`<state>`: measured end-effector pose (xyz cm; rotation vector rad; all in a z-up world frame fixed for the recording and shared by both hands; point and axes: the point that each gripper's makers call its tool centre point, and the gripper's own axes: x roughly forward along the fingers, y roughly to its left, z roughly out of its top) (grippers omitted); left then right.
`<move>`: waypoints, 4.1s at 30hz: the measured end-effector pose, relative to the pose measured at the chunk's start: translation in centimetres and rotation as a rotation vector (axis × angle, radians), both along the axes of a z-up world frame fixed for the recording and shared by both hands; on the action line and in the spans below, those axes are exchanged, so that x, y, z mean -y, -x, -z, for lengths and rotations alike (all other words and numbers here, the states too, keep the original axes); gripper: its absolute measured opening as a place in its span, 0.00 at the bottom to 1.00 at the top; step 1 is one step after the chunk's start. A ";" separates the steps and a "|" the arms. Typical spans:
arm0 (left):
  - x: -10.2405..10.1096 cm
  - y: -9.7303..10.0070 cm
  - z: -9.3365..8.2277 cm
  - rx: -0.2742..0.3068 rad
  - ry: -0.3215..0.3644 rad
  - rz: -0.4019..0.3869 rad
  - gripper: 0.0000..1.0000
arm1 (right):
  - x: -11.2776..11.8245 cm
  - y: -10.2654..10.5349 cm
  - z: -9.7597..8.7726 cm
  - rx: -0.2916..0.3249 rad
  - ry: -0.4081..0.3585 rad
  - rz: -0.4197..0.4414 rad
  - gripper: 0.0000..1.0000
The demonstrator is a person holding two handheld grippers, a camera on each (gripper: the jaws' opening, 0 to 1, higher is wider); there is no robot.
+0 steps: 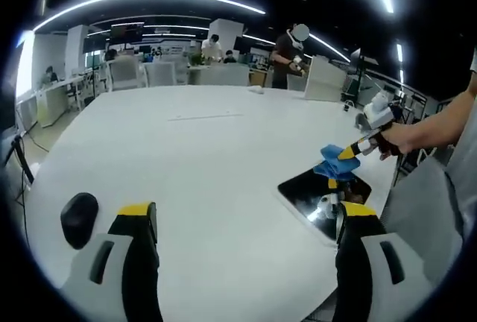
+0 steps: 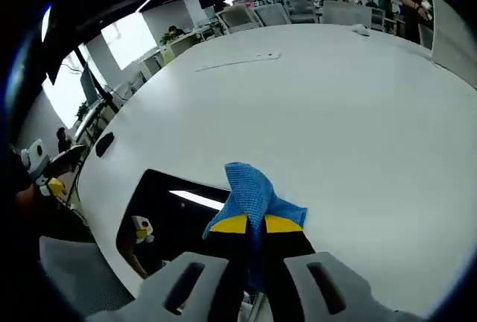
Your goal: Wipe the mirror surface with the cleaning cloth until all visible marks leave the cleaned area.
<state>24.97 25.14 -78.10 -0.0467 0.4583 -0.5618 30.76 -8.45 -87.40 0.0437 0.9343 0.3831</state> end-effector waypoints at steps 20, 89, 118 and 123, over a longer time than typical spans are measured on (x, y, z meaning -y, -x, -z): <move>0.0 0.5 1.0 -0.015 -0.013 0.003 0.99 | -3.6 0.1 0.6 -0.034 0.058 -0.056 0.00; 1.2 1.9 0.0 -0.002 -0.016 0.017 0.99 | -19.0 1.2 0.5 -0.142 0.037 -0.326 0.00; 1.0 1.7 0.3 -0.006 -0.028 -0.001 0.99 | -19.0 5.2 0.6 -0.162 0.033 -0.408 0.00; 1.3 1.7 0.0 -0.006 -0.029 0.009 0.99 | -18.7 5.1 0.6 -0.163 0.028 -0.396 0.00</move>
